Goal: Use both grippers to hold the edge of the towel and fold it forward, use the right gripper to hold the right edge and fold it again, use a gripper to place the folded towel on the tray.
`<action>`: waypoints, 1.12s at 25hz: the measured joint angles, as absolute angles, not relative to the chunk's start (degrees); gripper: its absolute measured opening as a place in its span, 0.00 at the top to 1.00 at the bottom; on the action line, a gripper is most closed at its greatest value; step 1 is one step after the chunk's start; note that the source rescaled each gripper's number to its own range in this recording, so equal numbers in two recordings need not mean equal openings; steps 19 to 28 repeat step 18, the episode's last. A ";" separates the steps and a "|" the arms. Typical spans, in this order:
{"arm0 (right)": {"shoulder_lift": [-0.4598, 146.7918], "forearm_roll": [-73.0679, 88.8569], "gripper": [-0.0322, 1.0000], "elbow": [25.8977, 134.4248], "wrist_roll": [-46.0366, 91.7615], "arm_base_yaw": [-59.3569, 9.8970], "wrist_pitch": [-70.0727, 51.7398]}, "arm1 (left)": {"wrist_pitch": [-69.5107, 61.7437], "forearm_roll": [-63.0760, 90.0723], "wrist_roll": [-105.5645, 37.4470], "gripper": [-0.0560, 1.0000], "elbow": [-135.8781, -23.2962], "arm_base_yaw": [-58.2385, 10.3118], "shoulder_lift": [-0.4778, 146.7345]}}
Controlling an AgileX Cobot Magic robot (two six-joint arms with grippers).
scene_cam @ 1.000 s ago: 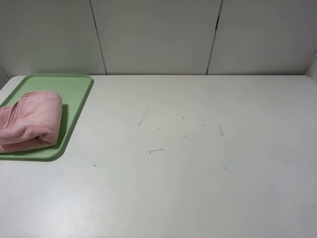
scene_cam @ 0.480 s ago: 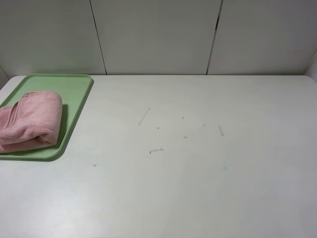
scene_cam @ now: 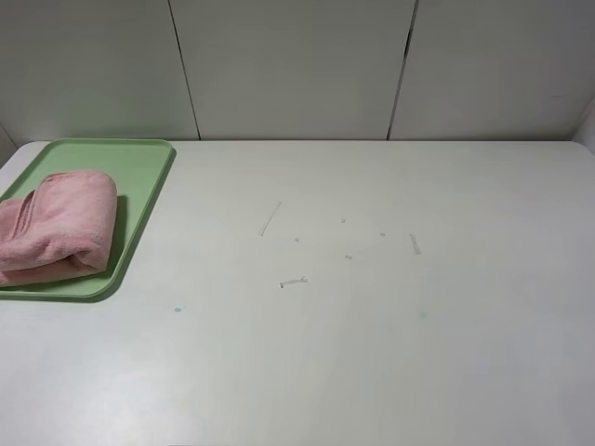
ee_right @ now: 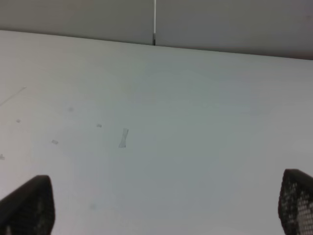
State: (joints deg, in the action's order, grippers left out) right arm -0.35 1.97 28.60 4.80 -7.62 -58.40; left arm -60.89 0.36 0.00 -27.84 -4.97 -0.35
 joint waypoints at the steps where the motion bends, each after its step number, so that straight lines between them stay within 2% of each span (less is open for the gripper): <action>1: -0.35 1.97 0.00 28.60 4.75 -7.62 -58.40 | -60.89 0.36 0.00 0.00 -27.84 -4.97 -0.35; 28: -0.35 1.97 0.00 28.60 4.75 -7.62 -58.40 | -60.89 0.42 0.00 0.00 -27.84 -4.97 -0.35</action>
